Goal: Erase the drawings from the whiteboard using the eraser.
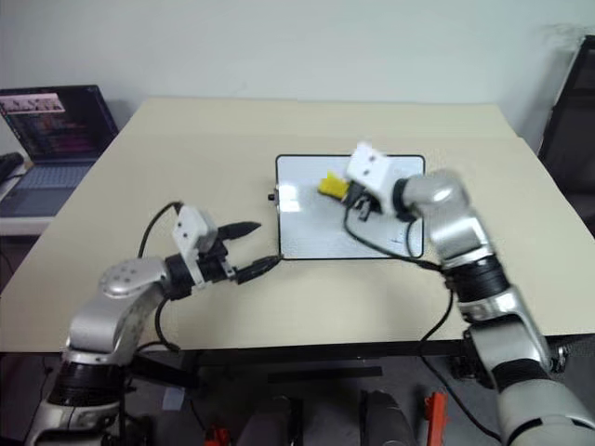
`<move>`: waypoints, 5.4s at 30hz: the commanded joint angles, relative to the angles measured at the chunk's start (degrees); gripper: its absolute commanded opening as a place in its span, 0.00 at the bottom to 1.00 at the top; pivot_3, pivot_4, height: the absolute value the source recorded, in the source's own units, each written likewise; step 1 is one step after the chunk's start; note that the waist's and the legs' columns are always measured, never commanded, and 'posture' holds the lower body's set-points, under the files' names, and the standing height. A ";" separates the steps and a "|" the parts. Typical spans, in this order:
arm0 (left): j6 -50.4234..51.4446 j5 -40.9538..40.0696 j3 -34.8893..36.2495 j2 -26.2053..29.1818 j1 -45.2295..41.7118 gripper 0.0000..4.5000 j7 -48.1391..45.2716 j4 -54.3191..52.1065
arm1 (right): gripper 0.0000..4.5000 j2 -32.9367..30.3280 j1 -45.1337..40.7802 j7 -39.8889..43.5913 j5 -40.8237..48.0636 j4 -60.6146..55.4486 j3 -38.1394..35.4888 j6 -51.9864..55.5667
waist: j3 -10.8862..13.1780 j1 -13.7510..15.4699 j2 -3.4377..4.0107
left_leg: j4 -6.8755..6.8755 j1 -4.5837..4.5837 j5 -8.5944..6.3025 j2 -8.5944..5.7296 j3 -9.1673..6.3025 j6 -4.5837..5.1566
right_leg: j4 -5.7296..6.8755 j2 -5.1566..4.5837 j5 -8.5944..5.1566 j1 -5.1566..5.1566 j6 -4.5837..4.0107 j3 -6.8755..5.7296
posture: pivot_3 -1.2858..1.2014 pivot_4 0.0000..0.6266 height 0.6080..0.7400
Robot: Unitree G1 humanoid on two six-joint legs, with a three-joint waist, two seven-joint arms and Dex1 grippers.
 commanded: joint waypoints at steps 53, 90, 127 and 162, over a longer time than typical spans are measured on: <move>3.02 1.48 -1.29 11.75 -8.96 1.00 -6.59 -2.83 | 0.21 -28.73 21.45 5.56 11.27 -2.11 -16.57 -16.32 | 0.04 -0.32 -0.04 | 1.14 0.47 -1.07 0.14 0.51 0.96 | 1.00 0.26 -0.85 0.26 0.08 0.55 | 0.52 0.24 1.00; 1.03 4.15 -2.84 9.10 -8.31 1.00 -6.58 -1.03 | 0.21 -3.18 -7.30 -14.77 -6.89 29.35 0.82 -17.69 | 0.05 -0.38 -0.04 | 1.13 0.48 -1.07 0.17 0.48 0.96 | 1.09 0.32 -0.64 0.25 -0.20 0.54 | 0.52 0.24 1.00; 0.98 3.93 -3.16 9.12 -7.33 1.00 -7.10 -1.76 | 0.21 -9.64 3.79 7.32 5.73 0.57 -5.77 -9.64 | 0.03 -0.77 -0.06 | 1.16 0.85 -1.06 0.18 0.46 0.97 | 1.11 0.35 -0.64 0.58 -0.09 0.58 | 0.52 0.24 1.00; 1.11 4.76 -3.37 10.25 -4.77 1.00 -9.29 -1.69 | 0.21 -30.12 30.10 7.66 8.52 -8.51 -14.09 -12.33 | 0.02 -0.31 -0.07 | 1.20 0.59 -1.08 0.19 0.49 0.97 | 1.09 0.34 -0.82 0.33 0.08 0.58 | 0.52 0.24 1.00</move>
